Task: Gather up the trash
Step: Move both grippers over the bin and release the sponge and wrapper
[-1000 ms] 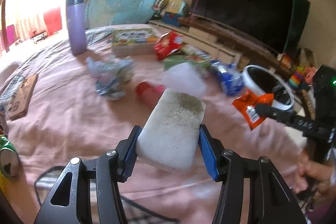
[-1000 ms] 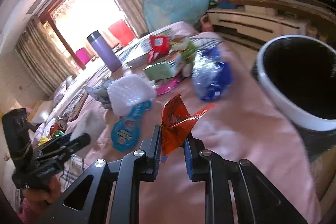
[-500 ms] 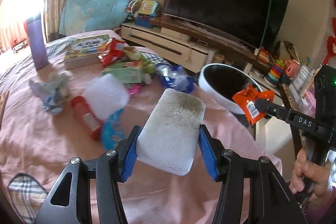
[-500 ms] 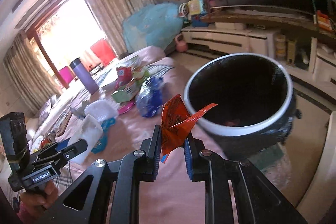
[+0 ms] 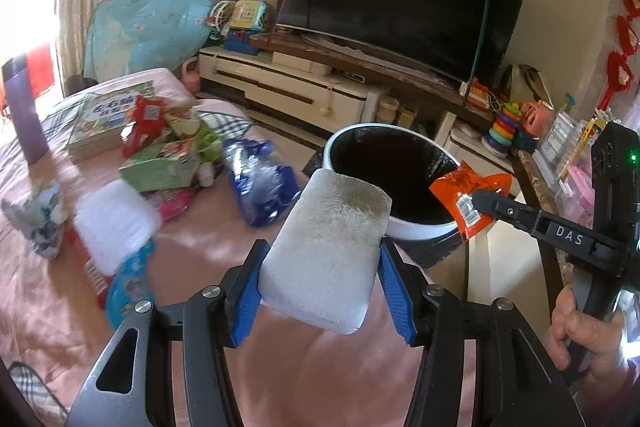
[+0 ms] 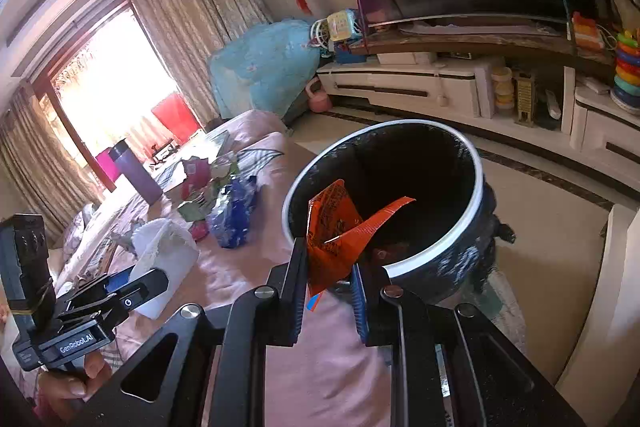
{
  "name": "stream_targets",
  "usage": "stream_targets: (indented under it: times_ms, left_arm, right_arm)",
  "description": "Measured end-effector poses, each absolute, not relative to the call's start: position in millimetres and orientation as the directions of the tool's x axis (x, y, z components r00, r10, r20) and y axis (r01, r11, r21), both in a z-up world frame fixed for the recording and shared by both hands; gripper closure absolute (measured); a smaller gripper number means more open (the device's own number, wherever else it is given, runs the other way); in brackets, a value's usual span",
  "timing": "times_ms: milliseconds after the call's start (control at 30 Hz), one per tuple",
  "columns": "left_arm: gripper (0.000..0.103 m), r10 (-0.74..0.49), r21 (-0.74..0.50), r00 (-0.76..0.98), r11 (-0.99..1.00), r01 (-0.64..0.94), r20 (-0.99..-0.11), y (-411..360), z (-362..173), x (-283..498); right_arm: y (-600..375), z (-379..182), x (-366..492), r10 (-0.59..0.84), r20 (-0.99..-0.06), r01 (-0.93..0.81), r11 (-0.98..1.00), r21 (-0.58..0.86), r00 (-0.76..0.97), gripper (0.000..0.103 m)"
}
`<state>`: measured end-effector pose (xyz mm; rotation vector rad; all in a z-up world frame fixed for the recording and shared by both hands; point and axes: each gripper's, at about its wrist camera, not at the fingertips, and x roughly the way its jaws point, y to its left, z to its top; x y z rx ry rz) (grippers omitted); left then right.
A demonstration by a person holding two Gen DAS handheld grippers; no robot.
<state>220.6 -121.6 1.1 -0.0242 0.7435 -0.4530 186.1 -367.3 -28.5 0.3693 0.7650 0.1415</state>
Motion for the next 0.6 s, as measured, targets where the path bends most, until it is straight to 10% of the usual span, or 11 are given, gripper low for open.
stream_targets:
  times_ms: [600]
  left_arm:
    - [0.049,-0.429,-0.167,0.611,0.883,0.439,-0.665,-194,-5,292]
  right_arm:
    - [-400,-31,222,0.248,-0.674,0.010,0.935,0.354,0.695,0.081]
